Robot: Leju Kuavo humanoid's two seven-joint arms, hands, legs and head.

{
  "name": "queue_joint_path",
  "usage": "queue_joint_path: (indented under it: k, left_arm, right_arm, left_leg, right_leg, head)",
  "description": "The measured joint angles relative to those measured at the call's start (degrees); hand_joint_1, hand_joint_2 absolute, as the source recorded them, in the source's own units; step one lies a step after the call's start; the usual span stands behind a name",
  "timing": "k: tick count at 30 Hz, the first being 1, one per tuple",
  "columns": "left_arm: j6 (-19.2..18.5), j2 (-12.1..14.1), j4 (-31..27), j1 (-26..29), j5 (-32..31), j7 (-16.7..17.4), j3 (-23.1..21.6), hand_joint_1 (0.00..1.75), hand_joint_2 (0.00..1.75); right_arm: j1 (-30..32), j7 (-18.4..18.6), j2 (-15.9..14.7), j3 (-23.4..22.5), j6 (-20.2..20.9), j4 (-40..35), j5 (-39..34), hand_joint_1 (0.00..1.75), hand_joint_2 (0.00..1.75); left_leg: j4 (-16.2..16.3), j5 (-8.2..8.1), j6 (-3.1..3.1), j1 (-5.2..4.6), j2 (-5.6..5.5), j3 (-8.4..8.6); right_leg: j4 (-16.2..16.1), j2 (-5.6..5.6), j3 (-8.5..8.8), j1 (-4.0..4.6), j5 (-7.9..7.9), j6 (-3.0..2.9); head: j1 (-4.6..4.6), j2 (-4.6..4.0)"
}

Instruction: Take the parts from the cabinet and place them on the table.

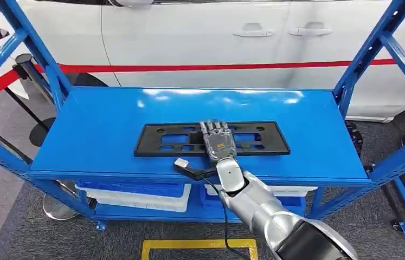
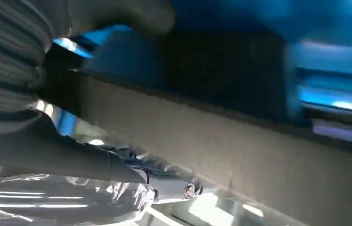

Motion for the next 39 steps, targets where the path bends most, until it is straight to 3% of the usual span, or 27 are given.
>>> queue_joint_path:
  k: [3,4,5,7,8,9,10,11,12,13,14,17,19,20,23,24,25,26,28,29,30,33,34,35,36,38,39]
  left_arm:
    - [0.0,0.0,0.0,0.2,0.1,0.0,-0.1,0.00,0.00]
    - [-0.2,0.0,0.0,0.2,0.1,-0.1,-0.1,0.00,0.00]
    - [-0.3,0.0,0.0,0.1,0.1,-0.3,-0.1,0.00,0.00]
    - [-0.8,0.0,0.0,0.2,0.1,-1.0,-0.2,0.00,0.00]
    - [-1.1,0.0,0.0,0.2,0.1,-1.4,-0.3,0.00,0.00]
    - [-1.2,0.0,0.0,0.3,0.1,-1.7,-0.4,0.00,0.00]
    - [-1.3,0.0,0.0,0.3,0.1,-2.2,-0.4,0.00,0.00]
    - [-1.4,0.0,0.0,0.3,0.1,-2.5,-0.4,0.00,0.00]
    - [-1.4,0.0,0.0,0.3,0.1,-2.9,-0.4,0.00,0.00]
    - [-1.4,0.0,0.0,0.2,0.1,-3.3,-0.4,0.00,1.75]
    - [-1.4,0.0,0.0,0.2,0.1,-3.6,-0.5,0.00,1.75]
    - [-0.5,0.1,0.0,0.3,0.2,-4.5,-0.5,0.00,1.75]
    - [0.3,0.1,0.0,0.2,0.2,-4.8,-0.5,0.00,1.75]
    - [0.6,0.1,0.0,0.2,0.3,-5.0,-0.5,0.00,1.75]
    - [1.4,0.3,0.0,0.2,0.3,-4.9,-0.4,0.00,1.75]
    - [1.4,0.3,0.0,0.2,0.3,-4.8,-0.2,0.00,1.75]
    - [1.1,0.3,0.0,0.3,0.3,-4.6,0.0,0.00,1.75]
    - [-0.1,0.4,0.0,0.3,0.3,-4.4,0.7,0.00,1.75]
    - [-3.2,0.7,0.0,0.3,0.3,-3.8,2.8,0.00,1.75]
    - [-4.7,1.0,0.0,0.3,0.3,-3.6,4.2,0.00,1.75]
    - [-5.6,1.0,0.0,0.2,0.3,-3.5,5.2,0.00,1.75]
    - [-8.3,1.2,0.0,0.3,0.3,-4.0,8.3,0.00,1.75]
    - [-9.0,1.2,0.0,0.5,0.3,-4.6,9.4,0.00,1.75]
    - [-9.7,1.1,0.0,0.6,0.3,-5.3,10.5,0.00,1.75]
    - [-10.0,1.2,0.0,0.7,0.3,-5.8,11.5,0.00,1.75]
    - [-8.9,1.1,0.0,0.7,0.3,-6.7,13.1,0.00,1.75]
    - [-7.9,1.1,0.0,0.7,0.3,-7.7,13.4,0.00,1.75]
  right_arm:
    - [-0.1,0.5,-1.2,-1.5,0.3,0.3,0.0,1.75,1.75]
    - [-0.2,0.6,-1.7,-2.0,0.6,0.5,0.0,1.73,1.75]
    - [-0.3,0.6,-2.1,-2.6,0.6,0.6,0.0,1.73,1.75]
    - [-0.3,0.5,-2.9,-3.3,0.6,0.7,0.0,1.71,1.75]
    - [-0.2,0.2,-3.2,-3.7,0.5,0.9,0.0,1.71,1.75]
    - [-0.1,0.0,-3.5,-4.0,0.5,1.0,0.0,1.71,1.75]
    - [0.0,-0.1,-3.7,-4.2,0.4,1.2,0.0,1.69,1.75]
    - [0.0,-0.3,-3.9,-4.3,0.4,1.2,0.0,1.69,1.75]
    - [-0.1,-0.4,-4.0,-4.6,0.2,1.2,0.0,1.71,1.75]
    - [-0.3,-0.6,-4.1,-4.9,0.0,1.2,0.0,1.75,1.75]
    - [-0.3,-0.6,-4.2,-5.2,-0.1,1.2,0.0,1.75,1.75]
    - [-0.2,-1.5,-4.3,-5.8,-1.1,1.2,0.1,1.73,1.75]
    - [-0.3,-2.2,-4.3,-6.7,-1.7,1.2,0.4,1.73,1.75]
    - [-0.3,-2.7,-4.3,-7.1,-1.9,1.2,0.5,1.73,1.75]
    - [-0.1,-6.2,-4.1,-8.7,-3.7,1.2,-0.6,1.73,1.75]
    - [-0.1,-7.7,-4.0,-9.3,-4.5,1.2,-1.4,1.73,1.75]
    - [0.0,-9.9,-3.8,-10.0,-5.2,1.2,-2.8,1.73,1.75]
    - [-0.1,-14.1,-3.4,-11.1,-5.9,1.0,-5.8,1.73,1.75]
    - [-0.2,-26.3,-2.1,-14.2,-6.5,-0.1,-13.9,1.73,1.75]
    - [-0.5,-32.6,-1.3,-16.1,-6.8,-1.1,-18.1,1.73,1.75]
    - [-0.8,-36.6,-0.7,-17.4,-6.5,-1.7,-21.0,1.73,1.75]
    - [-0.7,-48.9,1.2,-21.7,-3.1,-4.6,-31.6,1.73,1.75]
    - [0.1,-52.7,1.3,-22.4,-0.5,-6.5,-36.0,1.73,1.75]
    - [1.6,-57.4,1.3,-22.9,4.5,-10.8,-43.3,1.73,1.75]
    - [3.1,-60.7,1.3,-22.9,9.6,-15.7,-51.8,1.73,1.75]
    - [6.6,-62.8,1.3,-22.8,19.6,-24.9,-67.0,1.73,1.75]
    - [9.0,-62.9,1.2,-22.7,23.4,-28.6,-72.0,1.73,1.75]
  left_leg:
    - [-0.3,0.36,0.84,-0.07,0.02,-0.10]
    - [-0.7,0.72,1.30,0.33,0.21,0.03]
    - [-0.8,0.86,1.69,0.29,0.16,0.00]
    - [-0.8,0.90,1.86,0.25,0.20,-0.21]
    - [-0.8,0.90,1.86,0.25,0.21,-0.28]
    - [-0.8,0.90,1.86,0.25,0.20,-0.31]
    - [-0.7,0.89,1.86,0.26,0.17,-0.30]
    - [-0.7,0.86,1.81,0.26,0.11,-0.27]
    - [-0.6,0.79,1.70,0.26,0.06,-0.18]
    - [-0.6,0.69,1.55,0.27,0.05,-0.09]
    - [-0.5,0.60,1.31,0.11,0.03,-0.18]
    - [-0.6,0.73,0.30,-0.06,0.00,-0.38]
    - [-0.6,0.41,-0.44,0.22,0.02,-0.46]
    - [0.8,-0.70,-0.59,0.23,0.07,-0.84]
    - [13.5,-6.88,-0.98,0.25,0.08,-6.65]
    - [16.7,-7.63,-1.06,0.25,0.08,-8.20]
    - [17.3,-7.00,-1.04,0.25,0.08,-8.54]
    - [14.9,-5.05,-0.97,0.25,0.09,-7.51]
    - [5.2,0.06,-0.60,0.25,0.17,-2.69]
    - [1.0,0.63,-0.29,0.23,0.32,-0.84]
    - [0.0,-0.03,-0.23,-0.13,0.28,-0.31]
    - [0.1,0.16,0.48,-0.24,0.03,-0.05]
    - [-0.5,0.50,0.99,0.36,-0.01,0.15]
    - [-0.7,0.67,1.22,0.44,0.05,0.28]
    - [-0.7,0.71,1.50,0.48,0.11,0.26]
    - [-0.7,0.75,1.68,0.40,0.20,0.05]
    - [-0.7,0.78,1.76,0.38,0.18,-0.07]
  right_leg:
    - [-0.4,0.01,0.04,-0.10,0.29,0.97]
    - [0.1,0.01,-0.12,-0.32,-0.18,1.28]
    - [1.9,-0.08,-0.93,-0.35,-1.67,1.60]
    - [10.6,-0.07,-5.04,-0.58,-6.34,2.09]
    - [14.9,-0.08,-7.17,-0.64,-7.91,2.27]
    - [17.2,-0.10,-8.37,-0.71,-8.18,2.36]
    - [16.7,-0.11,-8.25,-0.84,-7.05,2.41]
    - [13.6,-0.12,-6.84,-0.98,-4.82,2.37]
    - [8.6,-0.16,-4.32,-1.03,-2.07,2.25]
    - [3.3,-0.23,-1.74,-1.03,0.21,2.06]
    - [0.0,-0.25,-0.27,-0.92,0.15,1.81]
    - [-0.1,-0.12,-0.58,-0.40,0.28,1.19]
    - [-1.0,-0.19,-0.20,-0.93,0.81,0.10]
    - [-1.2,-0.25,0.01,-0.83,0.85,-0.22]
    - [-1.1,-0.30,-0.02,-0.58,0.74,-0.77]
    - [-1.0,-0.29,-0.04,-0.48,0.71,-0.81]
    - [-0.9,-0.28,-0.01,-0.42,0.64,-0.89]
    - [-0.7,-0.22,0.01,-0.38,0.52,-0.93]
    - [-0.4,0.12,0.14,-0.37,0.21,-0.82]
    - [-0.2,0.30,0.16,-0.29,0.04,-0.61]
    - [0.0,0.50,0.02,0.18,-0.05,-0.40]
    - [-0.4,0.53,0.34,-0.01,0.11,0.50]
    - [-0.3,0.52,0.38,0.30,-0.05,0.89]
    - [0.6,0.45,0.29,0.08,-0.88,1.21]
    - [3.1,0.28,-0.96,0.06,-2.84,1.50]
    - [12.3,0.15,-5.30,-0.31,-7.57,1.90]
    - [15.8,0.09,-6.97,-0.44,-8.68,2.06]
  head:
    - [0.02,0.00]
    - [-0.02,0.00]
    - [0.15,0.00]
    - [0.28,0.00]
    - [0.29,0.00]
    - [0.28,0.00]
    - [0.31,0.00]
    - [0.28,-0.02]
    - [0.31,0.00]
    - [0.29,0.00]
    - [0.31,-0.02]
    - [0.22,-0.02]
    - [0.24,-0.02]
    - [0.20,0.00]
    - [0.15,0.00]
    - [0.15,0.00]
    - [0.15,0.00]
    - [0.17,0.00]
    - [0.15,0.00]
    - [0.18,0.00]
    - [0.13,0.00]
    - [0.20,0.00]
    - [0.20,0.00]
    - [0.17,-0.02]
    - [0.59,0.00]
    - [0.63,-0.02]
    - [0.63,0.00]
